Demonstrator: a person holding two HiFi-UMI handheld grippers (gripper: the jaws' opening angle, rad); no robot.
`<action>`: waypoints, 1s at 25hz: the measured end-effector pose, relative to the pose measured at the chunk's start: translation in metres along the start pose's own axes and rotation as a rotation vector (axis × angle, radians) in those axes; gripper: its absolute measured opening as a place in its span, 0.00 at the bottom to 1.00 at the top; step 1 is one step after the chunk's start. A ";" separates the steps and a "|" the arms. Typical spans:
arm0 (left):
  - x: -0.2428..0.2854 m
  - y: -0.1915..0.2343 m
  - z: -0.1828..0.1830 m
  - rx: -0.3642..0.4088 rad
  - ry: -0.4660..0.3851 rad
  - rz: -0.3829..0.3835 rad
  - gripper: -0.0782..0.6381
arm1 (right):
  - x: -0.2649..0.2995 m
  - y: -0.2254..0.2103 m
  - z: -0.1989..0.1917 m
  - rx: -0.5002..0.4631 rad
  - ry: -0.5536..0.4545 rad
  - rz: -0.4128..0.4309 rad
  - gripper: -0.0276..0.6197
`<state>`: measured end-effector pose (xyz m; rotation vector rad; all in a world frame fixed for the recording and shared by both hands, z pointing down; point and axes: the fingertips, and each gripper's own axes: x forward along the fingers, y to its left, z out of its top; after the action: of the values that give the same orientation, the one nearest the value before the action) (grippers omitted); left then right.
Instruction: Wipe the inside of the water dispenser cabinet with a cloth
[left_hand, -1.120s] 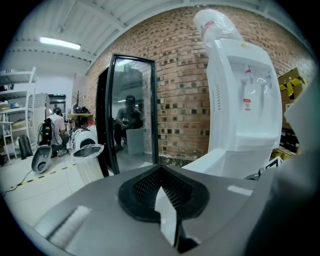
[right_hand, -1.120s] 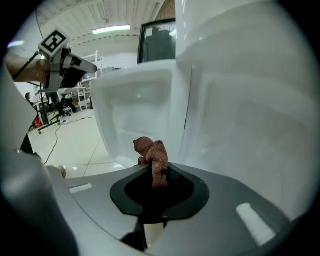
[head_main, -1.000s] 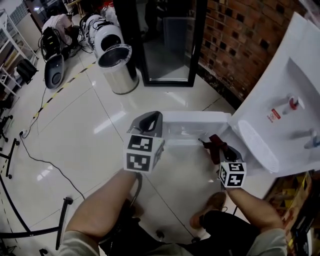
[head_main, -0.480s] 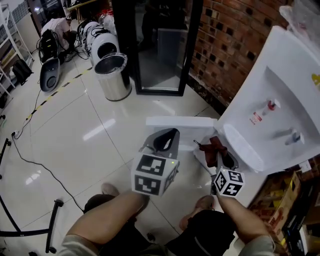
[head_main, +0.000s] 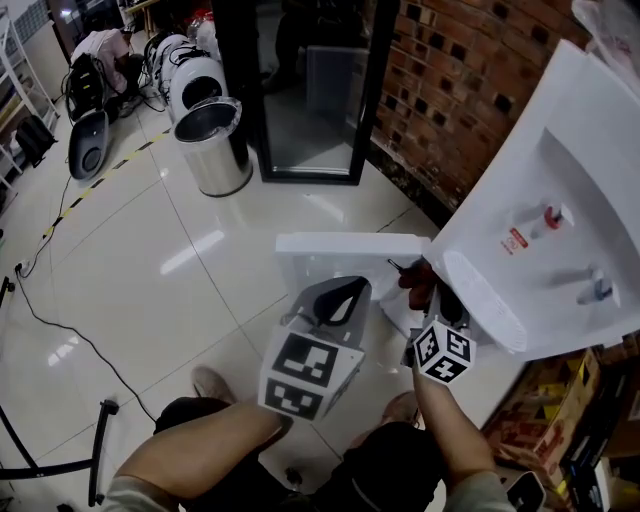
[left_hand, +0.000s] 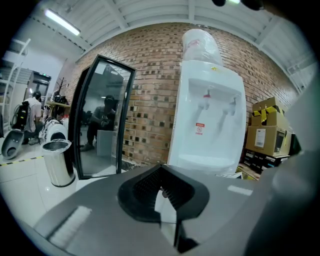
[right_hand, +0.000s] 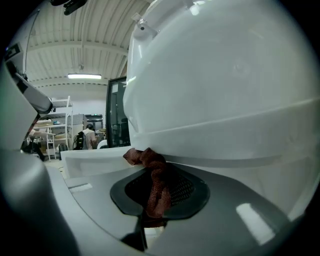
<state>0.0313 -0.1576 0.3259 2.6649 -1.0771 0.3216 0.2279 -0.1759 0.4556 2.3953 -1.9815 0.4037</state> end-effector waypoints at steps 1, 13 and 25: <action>0.001 -0.001 -0.001 0.004 0.002 -0.003 0.11 | 0.006 0.000 0.002 -0.004 -0.010 -0.005 0.14; 0.005 -0.001 -0.011 0.057 0.034 -0.020 0.11 | 0.030 -0.007 -0.039 -0.120 0.047 -0.034 0.14; 0.009 0.008 -0.020 0.058 0.064 -0.040 0.11 | 0.050 -0.021 -0.130 -0.176 0.213 -0.063 0.14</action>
<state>0.0300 -0.1630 0.3485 2.7033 -1.0090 0.4341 0.2312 -0.1981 0.5947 2.2004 -1.7693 0.4417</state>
